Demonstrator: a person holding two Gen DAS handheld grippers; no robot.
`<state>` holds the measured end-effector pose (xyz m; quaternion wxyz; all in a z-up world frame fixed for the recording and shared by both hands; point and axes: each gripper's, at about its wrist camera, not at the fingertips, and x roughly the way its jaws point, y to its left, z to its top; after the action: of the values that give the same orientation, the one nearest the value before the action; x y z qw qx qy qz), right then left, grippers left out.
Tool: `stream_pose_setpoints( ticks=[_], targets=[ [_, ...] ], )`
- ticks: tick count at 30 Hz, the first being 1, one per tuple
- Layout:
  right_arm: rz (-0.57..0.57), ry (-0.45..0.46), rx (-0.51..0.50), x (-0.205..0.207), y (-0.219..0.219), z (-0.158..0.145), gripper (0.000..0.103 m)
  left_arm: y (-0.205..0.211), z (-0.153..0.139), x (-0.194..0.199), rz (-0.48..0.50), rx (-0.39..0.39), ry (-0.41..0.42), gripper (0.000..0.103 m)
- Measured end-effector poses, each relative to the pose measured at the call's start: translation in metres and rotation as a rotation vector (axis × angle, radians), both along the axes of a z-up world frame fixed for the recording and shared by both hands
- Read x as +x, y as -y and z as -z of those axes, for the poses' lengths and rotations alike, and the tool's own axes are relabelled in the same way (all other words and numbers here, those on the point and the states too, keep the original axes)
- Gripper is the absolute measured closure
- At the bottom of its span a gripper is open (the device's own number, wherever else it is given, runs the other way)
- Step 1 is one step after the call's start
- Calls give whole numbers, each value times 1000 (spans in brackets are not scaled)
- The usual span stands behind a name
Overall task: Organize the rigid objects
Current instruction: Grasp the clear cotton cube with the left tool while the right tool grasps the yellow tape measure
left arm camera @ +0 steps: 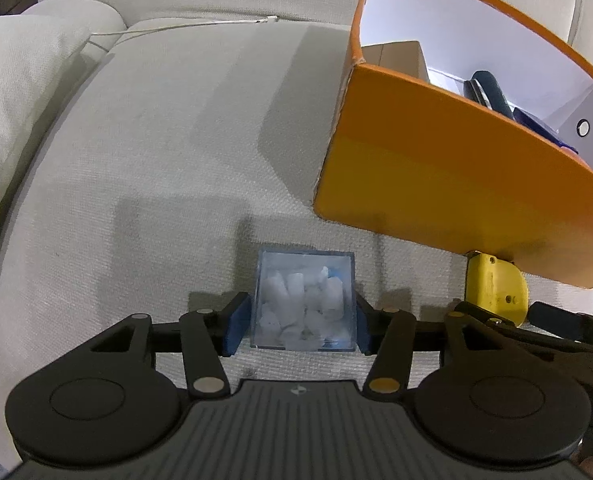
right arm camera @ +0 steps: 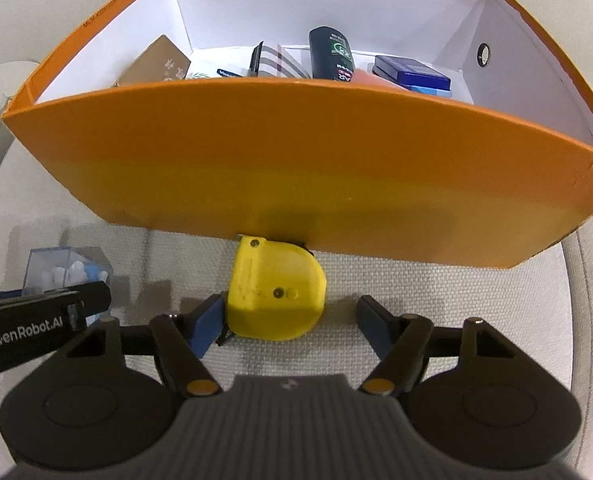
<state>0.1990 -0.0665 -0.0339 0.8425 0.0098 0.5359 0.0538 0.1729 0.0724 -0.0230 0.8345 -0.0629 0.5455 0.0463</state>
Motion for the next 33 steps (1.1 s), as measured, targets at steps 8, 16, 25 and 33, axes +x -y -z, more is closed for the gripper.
stream_pose_setpoints(
  ticks=[8, 16, 25, 33],
  targets=[
    [-16, -1, -15, -3, -1, 1, 28, -2, 5, 3, 15, 14, -11, 38],
    [-28, -3, -30, -3, -5, 1, 28, 0, 6, 3, 20, 22, -13, 38],
    [-16, -21, 6, -2, -4, -6, 51, 0, 4, 2, 31, -12, -17, 50],
    [-43, -62, 49, -5, 6, -8, 51, -5, 1, 0, 30, -11, -31, 50]
  ],
)
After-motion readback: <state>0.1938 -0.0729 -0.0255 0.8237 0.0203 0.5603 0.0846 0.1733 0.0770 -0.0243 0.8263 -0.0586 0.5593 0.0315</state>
